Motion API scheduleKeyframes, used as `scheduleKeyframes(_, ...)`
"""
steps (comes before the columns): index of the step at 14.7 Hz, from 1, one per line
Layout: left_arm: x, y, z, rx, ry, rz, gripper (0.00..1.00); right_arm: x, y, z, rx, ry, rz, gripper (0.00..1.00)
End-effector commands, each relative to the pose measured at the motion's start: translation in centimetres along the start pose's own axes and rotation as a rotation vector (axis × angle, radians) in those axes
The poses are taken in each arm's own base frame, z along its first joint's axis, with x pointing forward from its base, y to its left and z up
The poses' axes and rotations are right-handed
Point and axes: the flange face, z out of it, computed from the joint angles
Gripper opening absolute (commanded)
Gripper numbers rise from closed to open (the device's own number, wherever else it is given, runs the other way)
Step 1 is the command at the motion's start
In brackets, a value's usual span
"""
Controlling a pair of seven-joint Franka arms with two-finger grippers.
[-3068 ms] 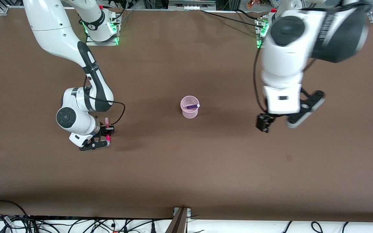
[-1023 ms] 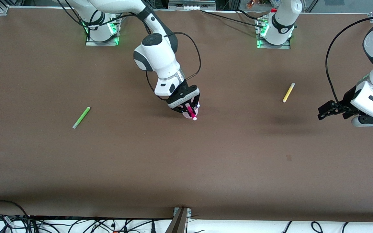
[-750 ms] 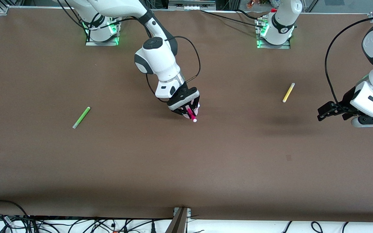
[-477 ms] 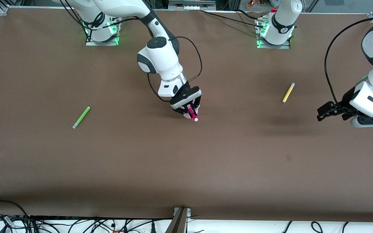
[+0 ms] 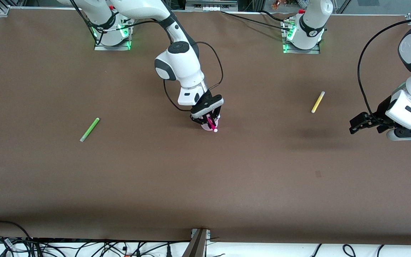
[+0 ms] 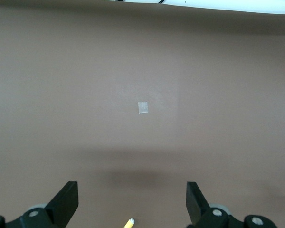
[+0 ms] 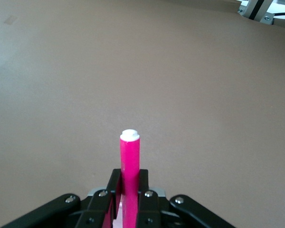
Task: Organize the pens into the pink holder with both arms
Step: 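Lower the pink marker into the pink cup with the right gripper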
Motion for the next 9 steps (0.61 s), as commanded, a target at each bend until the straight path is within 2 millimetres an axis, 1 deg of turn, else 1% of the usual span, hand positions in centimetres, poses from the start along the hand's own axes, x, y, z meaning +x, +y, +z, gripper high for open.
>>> scheduleKeyframes(1,0.2,0.0,-0.4,-0.021,0.013,-0.011,1.0,-1.7,0.4,0.1,0.006,0.022,0.001,0.0)
scheduleKeyframes(2,0.5,-0.2,-0.8,-0.021,0.023,-0.013,1.0,-1.9,0.5,0.2,0.006,0.018,0.0,0.0)
scheduleKeyframes(3,0.6,-0.2,-0.7,-0.021,0.021,-0.013,1.0,-1.9,0.5,0.1,0.006,0.02,-0.001,0.07)
scheduleKeyframes(4,0.6,-0.2,-0.7,-0.021,0.02,-0.015,1.0,-1.7,0.5,0.0,0.007,0.022,0.0,0.28)
scheduleKeyframes(5,0.6,-0.1,-0.7,-0.021,0.02,-0.013,1.0,-1.7,0.5,0.0,0.007,0.022,0.0,0.69)
scheduleKeyframes(6,0.5,0.0,-0.7,-0.022,0.02,-0.013,1.0,-1.6,0.4,-0.2,0.008,0.025,0.001,1.0)
scheduleKeyframes(9,0.5,0.3,-0.6,-0.023,0.018,-0.023,1.0,0.1,0.3,-2.1,0.011,0.045,0.009,1.0)
